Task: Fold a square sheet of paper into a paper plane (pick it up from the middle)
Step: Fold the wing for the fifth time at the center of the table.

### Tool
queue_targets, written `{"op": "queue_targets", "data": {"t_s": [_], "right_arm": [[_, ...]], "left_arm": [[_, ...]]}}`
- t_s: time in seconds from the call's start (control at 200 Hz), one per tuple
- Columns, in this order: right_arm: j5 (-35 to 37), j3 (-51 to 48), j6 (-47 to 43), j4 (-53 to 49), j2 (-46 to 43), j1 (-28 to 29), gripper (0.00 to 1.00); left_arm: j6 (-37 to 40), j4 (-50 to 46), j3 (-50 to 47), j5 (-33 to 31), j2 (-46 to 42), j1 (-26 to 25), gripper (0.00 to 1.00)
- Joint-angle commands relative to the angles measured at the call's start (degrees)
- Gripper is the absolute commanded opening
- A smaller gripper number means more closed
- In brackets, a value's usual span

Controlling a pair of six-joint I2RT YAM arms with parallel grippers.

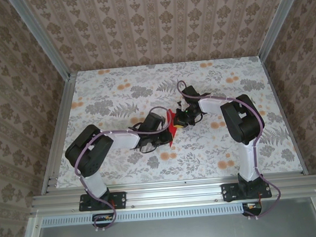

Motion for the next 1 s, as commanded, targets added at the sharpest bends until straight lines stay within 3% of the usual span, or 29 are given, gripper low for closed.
{"op": "queue_targets", "data": {"t_s": [0.0, 0.53, 0.725, 0.995], "right_arm": [[10.23, -3.87, 1.58, -2.65, 5.27, 0.16, 0.08], [-3.15, -8.13, 2.54, 12.75, -9.02, 0.41, 0.16], [-4.77, -10.8, 3.33, 17.23, -9.35, 1.77, 0.15], [-5.32, -11.21, 3.51, 18.35, -6.48, 3.91, 0.13]], "left_arm": [[-2.12, 1.03, -1.67, -1.88, 0.85, 0.11, 0.07], [-2.93, -0.3, -7.46, -2.61, 1.82, 0.11, 0.02], [-1.23, 5.03, -11.14, 0.26, 1.65, 0.78, 0.01], [0.94, 5.41, -12.18, 2.37, 1.72, 1.88, 0.0]]}}
